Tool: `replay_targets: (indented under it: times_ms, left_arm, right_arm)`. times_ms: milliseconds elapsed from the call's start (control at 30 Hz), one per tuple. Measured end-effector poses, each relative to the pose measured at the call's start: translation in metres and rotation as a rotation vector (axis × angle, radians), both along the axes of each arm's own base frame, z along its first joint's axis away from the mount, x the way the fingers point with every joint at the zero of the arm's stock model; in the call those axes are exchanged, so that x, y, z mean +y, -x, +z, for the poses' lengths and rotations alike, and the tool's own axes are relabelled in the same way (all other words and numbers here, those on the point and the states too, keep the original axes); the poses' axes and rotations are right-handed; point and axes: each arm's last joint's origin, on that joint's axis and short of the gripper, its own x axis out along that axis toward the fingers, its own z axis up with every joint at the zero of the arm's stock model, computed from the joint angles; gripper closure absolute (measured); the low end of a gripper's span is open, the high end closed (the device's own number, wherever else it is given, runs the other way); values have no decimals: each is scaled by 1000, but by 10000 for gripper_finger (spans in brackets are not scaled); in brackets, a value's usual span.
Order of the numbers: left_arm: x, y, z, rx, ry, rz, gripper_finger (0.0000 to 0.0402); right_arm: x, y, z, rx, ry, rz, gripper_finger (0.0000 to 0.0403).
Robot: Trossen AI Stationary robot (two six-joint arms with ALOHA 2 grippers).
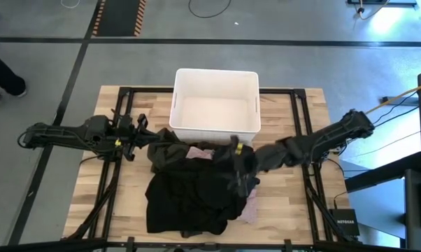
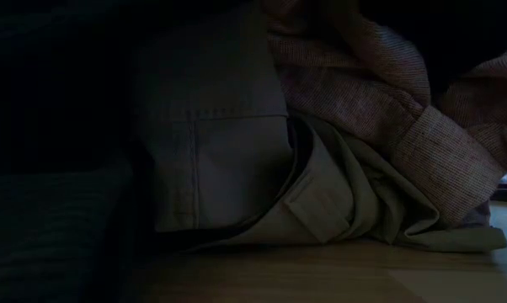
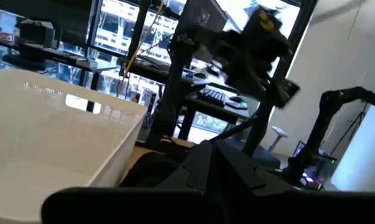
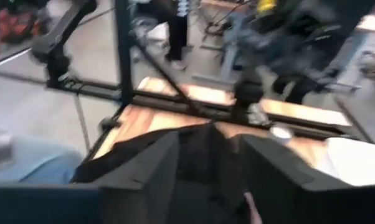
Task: Sort clothes
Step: Put the black shirt into the white laundry bin
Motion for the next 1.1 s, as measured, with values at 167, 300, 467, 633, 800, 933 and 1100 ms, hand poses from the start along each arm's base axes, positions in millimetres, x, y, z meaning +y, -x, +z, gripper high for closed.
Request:
replay_targets:
  times_ms: [167,300,467,633,800,933,1100]
  left_arm:
    - [0,0,2,-16,-5,1,386]
    - [0,0,2,-21,-21,3,386]
    - [0,0,2,-21,-23,4,386]
    - [0,0,2,-21,-25,4,386]
    - [0,0,1,-8,-23,3,386]
    - [0,0,0,1,-17,3,386]
    - [0,0,0,2,-16,2,386]
  right_arm:
    - [20,-16,-22,63,42,5,109]
    - [24,-35,-41,111,73,-26,71]
    - [17,-59,-57,166,96,-66,59]
    - [4,-72,-65,211,62,-88,59]
    - [3,-79,-79,291,-46,28,59]
    - [8,-83,-89,314,-65,82,59]
    - [7,-87,-100,340,-20,30,85]
